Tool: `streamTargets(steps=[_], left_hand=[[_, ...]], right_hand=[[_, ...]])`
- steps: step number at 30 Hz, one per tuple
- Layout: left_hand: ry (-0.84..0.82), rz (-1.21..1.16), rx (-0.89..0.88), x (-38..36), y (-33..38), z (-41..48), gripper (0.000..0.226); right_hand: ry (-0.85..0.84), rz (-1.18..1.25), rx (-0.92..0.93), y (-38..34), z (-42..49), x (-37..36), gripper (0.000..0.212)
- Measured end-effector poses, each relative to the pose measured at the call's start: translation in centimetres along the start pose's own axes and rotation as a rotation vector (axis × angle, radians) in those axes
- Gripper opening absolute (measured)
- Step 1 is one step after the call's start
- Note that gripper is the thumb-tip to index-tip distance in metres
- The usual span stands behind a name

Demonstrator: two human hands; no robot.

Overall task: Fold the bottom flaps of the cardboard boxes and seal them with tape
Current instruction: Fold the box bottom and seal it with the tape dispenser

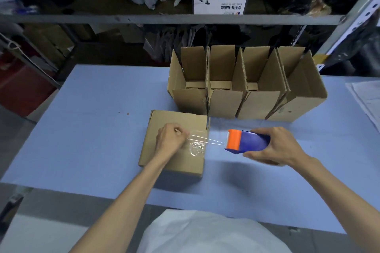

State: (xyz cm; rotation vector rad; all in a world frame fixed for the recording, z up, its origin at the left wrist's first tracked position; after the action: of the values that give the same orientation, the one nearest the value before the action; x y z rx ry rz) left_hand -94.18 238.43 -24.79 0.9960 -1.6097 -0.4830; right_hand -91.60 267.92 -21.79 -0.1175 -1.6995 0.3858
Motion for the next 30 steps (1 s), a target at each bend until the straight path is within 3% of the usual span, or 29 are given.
streamTargets(steps=[9, 22, 26, 30], left_hand=[[0.028, -0.009, -0.116, -0.5, 0.9, 0.0, 0.01], [-0.009, 0.143, -0.117, -2.1, 1.2, 0.4, 0.012], [-0.029, 0.188, -0.113, -1.7, 1.5, 0.5, 0.043], [-0.043, 0.317, -0.168, -1.9, 2.2, 0.3, 0.041]], right_hand=[[-0.006, -0.021, -0.024, 0.9, 0.9, -0.6, 0.067], [-0.077, -0.063, 0.001, 1.4, 2.3, -2.3, 0.066], [-0.089, -0.083, 0.014, 1.4, 2.6, -2.7, 0.067], [-0.095, -0.098, 0.02, 1.3, 2.7, -3.0, 0.068]])
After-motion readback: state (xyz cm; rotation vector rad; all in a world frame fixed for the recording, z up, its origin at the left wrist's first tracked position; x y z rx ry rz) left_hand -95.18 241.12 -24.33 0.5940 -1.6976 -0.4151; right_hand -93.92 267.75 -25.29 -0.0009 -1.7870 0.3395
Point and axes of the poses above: each hand's wrist, its own z-axis towards the middle knuckle, its own x-axis out of the back of the hand, y = z × x, the point moved 6 cm from there along z, towards the middle knuckle, and after that the axes turned 10 degrees about -z, right-handed, at the moved point
